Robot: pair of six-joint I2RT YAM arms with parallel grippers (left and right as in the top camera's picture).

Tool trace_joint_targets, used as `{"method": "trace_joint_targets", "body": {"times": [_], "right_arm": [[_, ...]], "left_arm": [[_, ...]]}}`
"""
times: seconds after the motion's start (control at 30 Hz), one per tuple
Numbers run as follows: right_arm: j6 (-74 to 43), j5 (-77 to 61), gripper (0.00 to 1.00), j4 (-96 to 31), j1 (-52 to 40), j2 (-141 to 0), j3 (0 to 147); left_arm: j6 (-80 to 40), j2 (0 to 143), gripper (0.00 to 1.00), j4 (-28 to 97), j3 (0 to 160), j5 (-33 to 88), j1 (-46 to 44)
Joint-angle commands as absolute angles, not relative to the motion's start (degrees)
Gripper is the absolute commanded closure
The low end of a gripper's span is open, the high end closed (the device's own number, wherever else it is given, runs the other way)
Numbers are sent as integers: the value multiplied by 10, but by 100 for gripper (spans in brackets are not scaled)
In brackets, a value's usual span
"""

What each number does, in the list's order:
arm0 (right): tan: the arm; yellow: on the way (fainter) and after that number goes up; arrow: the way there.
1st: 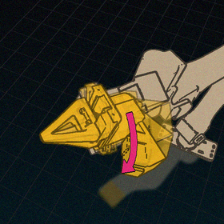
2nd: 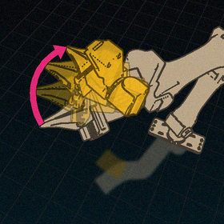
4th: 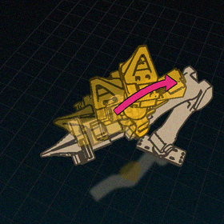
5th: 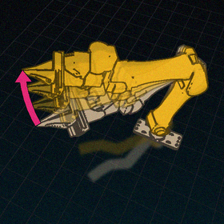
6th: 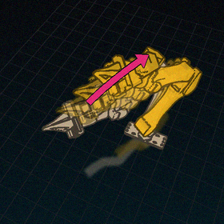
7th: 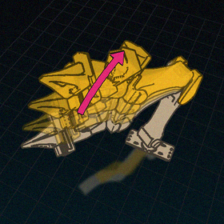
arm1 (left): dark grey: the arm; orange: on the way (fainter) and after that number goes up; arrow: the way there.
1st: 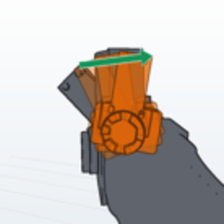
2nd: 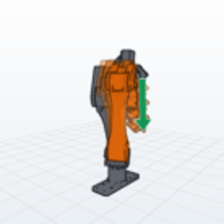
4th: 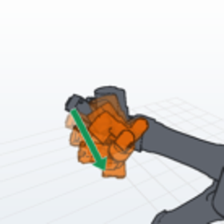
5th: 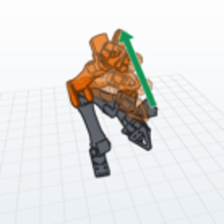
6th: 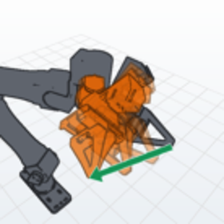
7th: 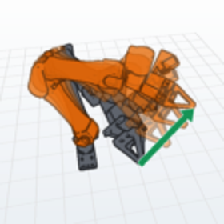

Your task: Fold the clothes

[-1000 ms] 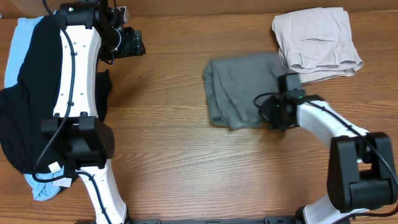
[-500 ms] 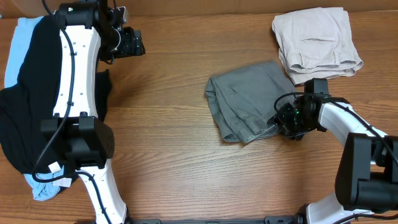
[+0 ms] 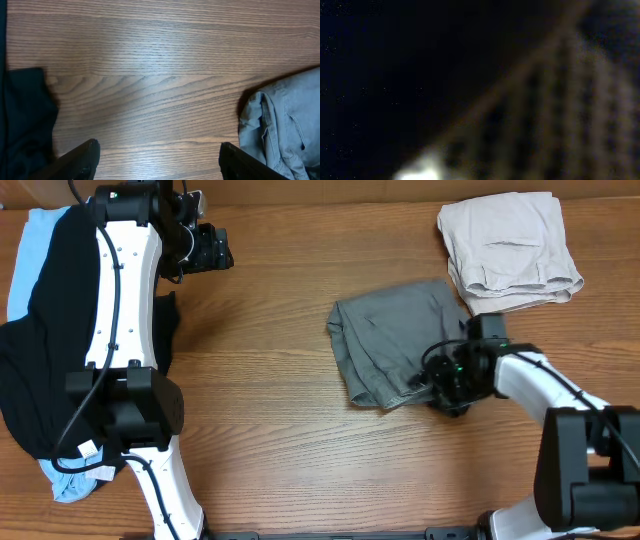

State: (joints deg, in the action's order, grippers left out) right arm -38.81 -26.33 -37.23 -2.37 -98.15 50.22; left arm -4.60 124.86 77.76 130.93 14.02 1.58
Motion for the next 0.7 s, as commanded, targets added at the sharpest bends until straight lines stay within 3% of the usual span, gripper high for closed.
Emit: {"method": "trace_joint_targets", "body": {"times": [0.0, 0.2, 0.27, 0.37, 0.4, 0.67], "right_arm": [[-439, -178, 11, -323, -57, -1027, 460], [-468, -80, 10, -224, -70, -1027, 460], [-468, -64, 23, -201, -71, -1027, 460], [-467, -60, 55, -183, -71, -1027, 460], [-464, -60, 60, -176, -71, -1027, 460], [-376, -72, 73, -78, -71, -1027, 460]], "left_arm": [[-58, 1250, 22, 776, 1322, 133, 15], [-58, 1250, 22, 776, 1322, 133, 15], [-58, 1250, 22, 775, 1322, 133, 15], [-58, 1250, 22, 776, 1322, 133, 15], [-58, 1250, 22, 776, 1322, 133, 15], [-58, 1250, 22, 776, 1322, 133, 15]]}}
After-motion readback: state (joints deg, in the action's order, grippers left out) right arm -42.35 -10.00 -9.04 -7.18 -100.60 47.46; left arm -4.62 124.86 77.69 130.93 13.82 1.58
